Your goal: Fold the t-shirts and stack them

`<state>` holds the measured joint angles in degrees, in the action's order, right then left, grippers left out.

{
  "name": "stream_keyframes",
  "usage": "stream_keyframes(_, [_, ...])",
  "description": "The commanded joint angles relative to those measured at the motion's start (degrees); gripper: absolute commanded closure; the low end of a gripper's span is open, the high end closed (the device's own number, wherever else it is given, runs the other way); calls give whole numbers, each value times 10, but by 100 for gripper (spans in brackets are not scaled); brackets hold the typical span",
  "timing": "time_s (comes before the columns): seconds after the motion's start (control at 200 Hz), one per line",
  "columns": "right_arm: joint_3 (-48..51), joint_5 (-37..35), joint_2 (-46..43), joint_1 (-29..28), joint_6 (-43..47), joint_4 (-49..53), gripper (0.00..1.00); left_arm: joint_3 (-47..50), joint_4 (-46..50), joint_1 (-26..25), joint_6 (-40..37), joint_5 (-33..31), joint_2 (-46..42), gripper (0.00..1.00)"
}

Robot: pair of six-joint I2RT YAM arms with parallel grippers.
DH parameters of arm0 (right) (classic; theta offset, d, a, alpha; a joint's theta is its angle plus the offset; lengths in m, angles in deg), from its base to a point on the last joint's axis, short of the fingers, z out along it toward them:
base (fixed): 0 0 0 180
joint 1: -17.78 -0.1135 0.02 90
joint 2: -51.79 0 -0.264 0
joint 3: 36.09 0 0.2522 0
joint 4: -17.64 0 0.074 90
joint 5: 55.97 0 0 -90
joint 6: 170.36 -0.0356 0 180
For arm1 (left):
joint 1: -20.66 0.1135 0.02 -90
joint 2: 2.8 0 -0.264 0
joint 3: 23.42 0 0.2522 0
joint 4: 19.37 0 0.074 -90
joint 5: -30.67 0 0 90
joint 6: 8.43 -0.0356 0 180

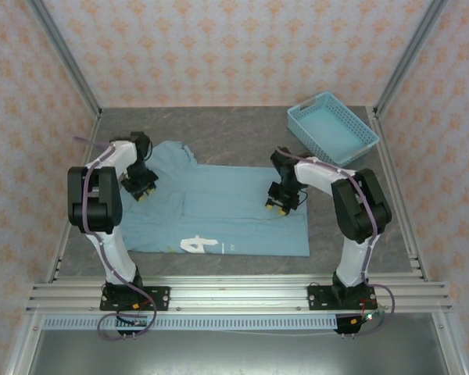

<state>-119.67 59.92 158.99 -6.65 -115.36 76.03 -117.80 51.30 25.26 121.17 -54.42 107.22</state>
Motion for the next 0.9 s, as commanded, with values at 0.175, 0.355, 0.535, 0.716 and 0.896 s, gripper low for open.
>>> stream_keyframes(0.175, [-133,-7,12,31,32,-51,62,-379,55,-59,94,29,180,68])
stream_keyframes(0.355, [-217,-1,53,56,24,-43,62,-559,78,-82,147,34,314,68])
stream_keyframes(0.535, [-250,0,64,64,23,-40,62,-583,43,-82,160,18,347,63])
stream_keyframes(0.716, [-231,5,54,64,20,-45,62,-578,9,-82,158,9,355,61])
stream_keyframes(0.896, [-203,8,40,64,16,-50,62,-548,-34,-84,167,6,327,60])
